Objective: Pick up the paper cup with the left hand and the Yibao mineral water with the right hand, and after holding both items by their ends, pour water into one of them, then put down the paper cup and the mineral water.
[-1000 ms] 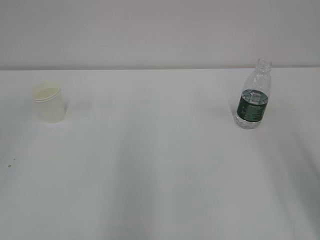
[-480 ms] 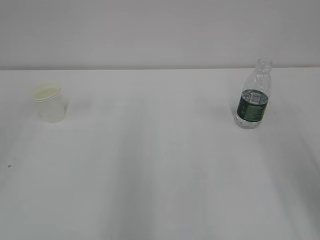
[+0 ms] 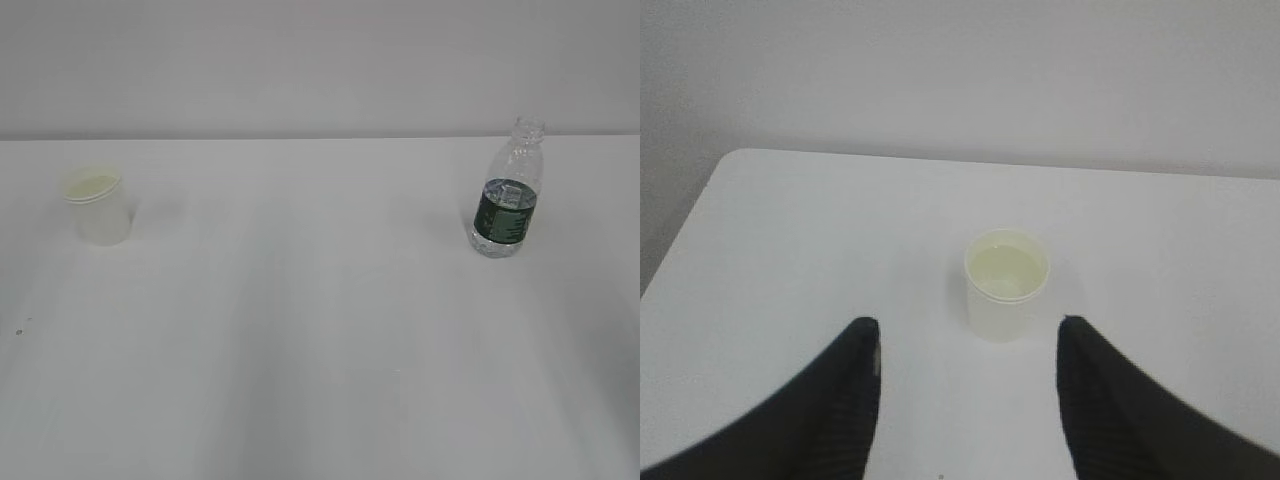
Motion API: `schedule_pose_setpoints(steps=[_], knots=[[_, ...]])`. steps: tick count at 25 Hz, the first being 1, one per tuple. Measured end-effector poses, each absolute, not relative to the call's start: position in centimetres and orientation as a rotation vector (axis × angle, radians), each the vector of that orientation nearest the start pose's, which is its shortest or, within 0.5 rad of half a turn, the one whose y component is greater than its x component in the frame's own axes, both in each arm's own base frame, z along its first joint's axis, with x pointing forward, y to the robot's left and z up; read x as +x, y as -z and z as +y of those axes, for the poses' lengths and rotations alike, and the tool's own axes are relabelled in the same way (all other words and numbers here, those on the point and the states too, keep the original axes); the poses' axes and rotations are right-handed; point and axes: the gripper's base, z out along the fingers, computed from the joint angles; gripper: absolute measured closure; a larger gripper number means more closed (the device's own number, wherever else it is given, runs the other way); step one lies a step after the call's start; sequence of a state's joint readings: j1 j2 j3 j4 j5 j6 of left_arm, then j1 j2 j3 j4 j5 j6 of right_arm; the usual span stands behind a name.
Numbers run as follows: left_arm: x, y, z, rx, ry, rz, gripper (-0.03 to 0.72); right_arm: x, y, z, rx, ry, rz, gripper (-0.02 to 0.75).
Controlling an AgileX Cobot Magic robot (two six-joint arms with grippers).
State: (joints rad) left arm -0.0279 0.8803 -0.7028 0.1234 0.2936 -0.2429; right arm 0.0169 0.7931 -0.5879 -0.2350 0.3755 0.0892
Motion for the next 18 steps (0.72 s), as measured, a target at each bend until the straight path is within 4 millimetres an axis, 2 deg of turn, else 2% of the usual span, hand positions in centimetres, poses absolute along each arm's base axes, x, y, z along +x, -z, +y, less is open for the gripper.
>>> schedule_pose_setpoints(steps=[5,18], knots=[[18.5,-33.9,-0.1,-0.128,0.061,1.971,0.286,16.0,-30.0,-0.3,-0.115,0.13,2.083,0.192],[17.8,-32.7,0.0,-0.141,0.028,2.129,0.293,15.7,-29.9,-0.1,-0.125,0.104,2.149,0.197]])
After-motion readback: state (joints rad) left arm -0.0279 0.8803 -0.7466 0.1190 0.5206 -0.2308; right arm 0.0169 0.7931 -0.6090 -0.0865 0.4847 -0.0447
